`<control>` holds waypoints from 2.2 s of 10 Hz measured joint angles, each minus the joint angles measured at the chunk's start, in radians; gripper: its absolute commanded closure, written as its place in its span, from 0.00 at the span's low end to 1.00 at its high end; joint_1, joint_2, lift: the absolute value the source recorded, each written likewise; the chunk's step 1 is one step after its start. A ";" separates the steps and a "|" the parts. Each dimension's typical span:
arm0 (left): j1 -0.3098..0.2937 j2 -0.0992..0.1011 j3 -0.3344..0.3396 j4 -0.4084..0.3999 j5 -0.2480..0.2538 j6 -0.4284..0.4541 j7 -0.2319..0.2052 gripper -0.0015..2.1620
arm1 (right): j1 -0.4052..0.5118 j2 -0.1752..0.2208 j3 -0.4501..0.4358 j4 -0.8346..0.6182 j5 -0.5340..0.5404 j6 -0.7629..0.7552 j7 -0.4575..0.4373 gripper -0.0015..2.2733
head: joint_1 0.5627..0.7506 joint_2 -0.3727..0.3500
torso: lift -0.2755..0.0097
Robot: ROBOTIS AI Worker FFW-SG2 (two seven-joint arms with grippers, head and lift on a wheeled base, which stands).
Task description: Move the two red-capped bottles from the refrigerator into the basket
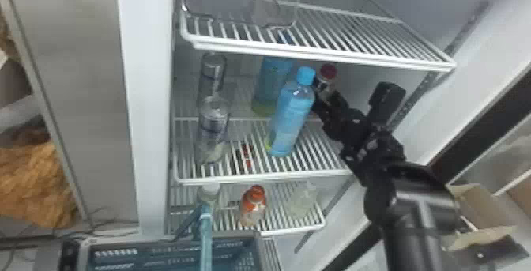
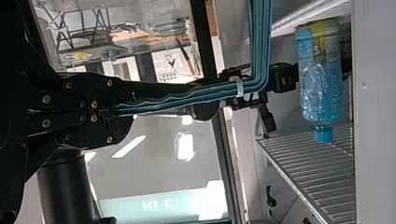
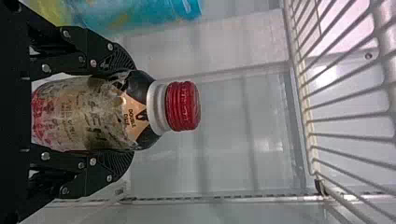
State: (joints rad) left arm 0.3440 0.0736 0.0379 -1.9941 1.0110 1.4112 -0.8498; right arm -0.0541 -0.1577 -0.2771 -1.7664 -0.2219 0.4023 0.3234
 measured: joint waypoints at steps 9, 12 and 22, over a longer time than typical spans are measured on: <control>0.009 0.014 0.000 0.000 0.001 0.002 0.000 0.56 | 0.358 0.023 -0.107 -0.500 -0.050 0.210 -0.009 0.56 | 0.70 0.03 | 0.97; 0.012 0.023 -0.002 0.000 0.003 0.006 0.004 0.56 | 0.451 0.031 -0.140 -0.596 -0.070 0.246 -0.009 0.56 | 0.70 0.03 | 0.97; 0.030 0.034 0.019 0.000 0.009 0.021 0.015 0.56 | 0.815 0.111 -0.300 -0.950 -0.140 0.462 0.043 0.56 | 0.70 0.03 | 0.97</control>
State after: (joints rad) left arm 0.3743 0.1075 0.0573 -1.9941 1.0199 1.4317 -0.8344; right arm 0.7607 -0.0463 -0.5770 -2.7165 -0.3616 0.8644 0.3668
